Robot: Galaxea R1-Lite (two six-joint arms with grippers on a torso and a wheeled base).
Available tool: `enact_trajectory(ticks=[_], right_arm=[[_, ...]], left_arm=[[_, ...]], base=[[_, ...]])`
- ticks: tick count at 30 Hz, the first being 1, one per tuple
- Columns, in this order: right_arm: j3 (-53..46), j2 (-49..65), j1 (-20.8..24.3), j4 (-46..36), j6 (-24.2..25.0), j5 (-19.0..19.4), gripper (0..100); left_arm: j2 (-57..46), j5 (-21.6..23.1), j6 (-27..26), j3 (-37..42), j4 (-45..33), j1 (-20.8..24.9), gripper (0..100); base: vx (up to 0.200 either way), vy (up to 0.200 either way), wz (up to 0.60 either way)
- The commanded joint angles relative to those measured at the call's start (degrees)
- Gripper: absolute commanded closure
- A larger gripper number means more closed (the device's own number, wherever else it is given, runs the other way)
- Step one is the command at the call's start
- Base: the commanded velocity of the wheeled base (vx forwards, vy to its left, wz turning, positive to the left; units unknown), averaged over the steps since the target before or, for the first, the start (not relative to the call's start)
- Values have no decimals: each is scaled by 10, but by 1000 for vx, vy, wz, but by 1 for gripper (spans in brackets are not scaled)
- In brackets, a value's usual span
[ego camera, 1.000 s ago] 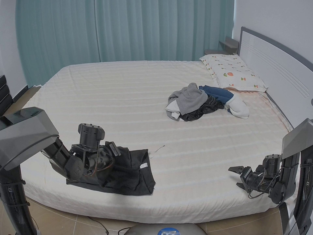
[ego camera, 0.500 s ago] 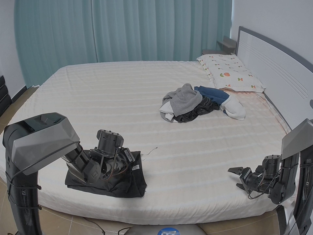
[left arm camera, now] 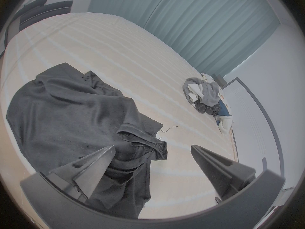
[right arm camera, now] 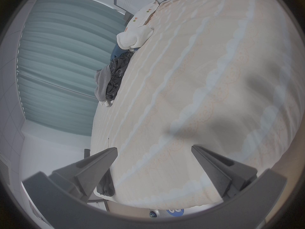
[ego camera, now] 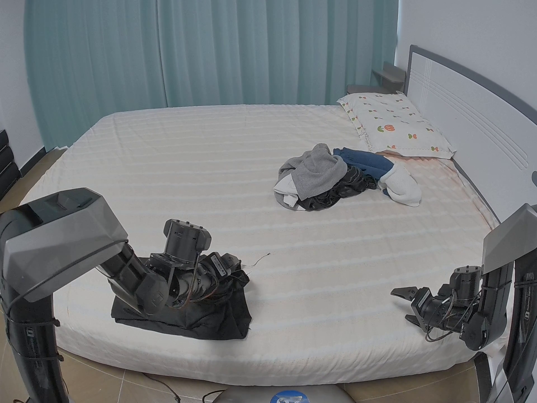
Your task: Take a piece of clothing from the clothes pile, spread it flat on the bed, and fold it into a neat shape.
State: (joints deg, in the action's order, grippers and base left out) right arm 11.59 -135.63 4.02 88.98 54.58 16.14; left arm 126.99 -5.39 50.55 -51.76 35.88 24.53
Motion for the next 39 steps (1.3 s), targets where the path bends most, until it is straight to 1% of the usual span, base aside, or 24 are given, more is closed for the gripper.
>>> enact_trajectory(ticks=[1, 3, 4, 6, 7, 8, 10, 11, 12, 13, 17, 23, 27, 28, 30, 32, 35, 39], right_arm=[[0, -1, 0, 6, 0, 0, 0], [0, -2, 0, 6, -1, 1, 0], [-1, -2, 0, 6, -3, 1, 0], [-1, -2, 0, 6, -7, 1, 0], [-1, -2, 0, 6, -7, 1, 0], [-1, -2, 0, 6, -8, 1, 0], [-1, -2, 0, 6, -9, 1, 0], [-1, -2, 0, 6, -9, 1, 0], [-1, -2, 0, 6, -9, 1, 0], [-1, -3, 0, 6, -9, 1, 0], [-2, -6, 1, 6, -17, 0, 0], [-1, -5, 0, 6, -16, 0, 0], [-2, -5, 0, 6, -16, 0, 0], [-2, -5, 0, 6, -16, 0, 0], [-1, -5, 0, 6, -16, 0, 0], [-1, -5, 0, 6, -16, 0, 0], [-1, -5, 0, 6, -16, 0, 0], [-1, -5, 0, 6, -16, 0, 0]], left_arm=[[-75, 8, 11, 61, 4, -27, 0], [-95, 27, 17, 90, 10, -48, 0], [-97, 43, 17, 102, 17, -62, 0], [-99, 82, 18, 119, 39, -110, 0], [-99, 86, 18, 119, 41, -118, 0], [-99, 110, 19, 122, 45, -145, 0], [-97, 140, 20, 122, 44, -183, 0], [-95, 149, 20, 122, 44, -197, 0], [-94, 151, 20, 122, 44, -201, 0], [-90, 163, 19, 122, 46, -219, 0], [-84, 188, 29, 121, 50, -244, 0], [-71, 237, 33, 114, 50, -283, 0], [-63, 263, 33, 112, 51, -302, 0], [-63, 263, 33, 112, 51, -302, 0], [-60, 285, 35, 107, 48, -312, 0], [-55, 293, 36, 107, 48, -315, 0], [-51, 293, 37, 106, 49, -316, 0], [-50, 295, 82, 91, 50, -316, 0]], base=[[0, 0, 0], [0, 0, 0], [0, 0, 0], [0, 0, 0], [0, 0, 0], [0, 0, 0], [0, 0, 0], [0, 0, 0], [0, 0, 0], [0, 0, 0], [0, 0, 0], [0, 200, 0], [0, 200, 0], [0, 200, 0], [0, 200, 0], [0, 200, 0], [0, 200, 0], [0, 200, 0]])
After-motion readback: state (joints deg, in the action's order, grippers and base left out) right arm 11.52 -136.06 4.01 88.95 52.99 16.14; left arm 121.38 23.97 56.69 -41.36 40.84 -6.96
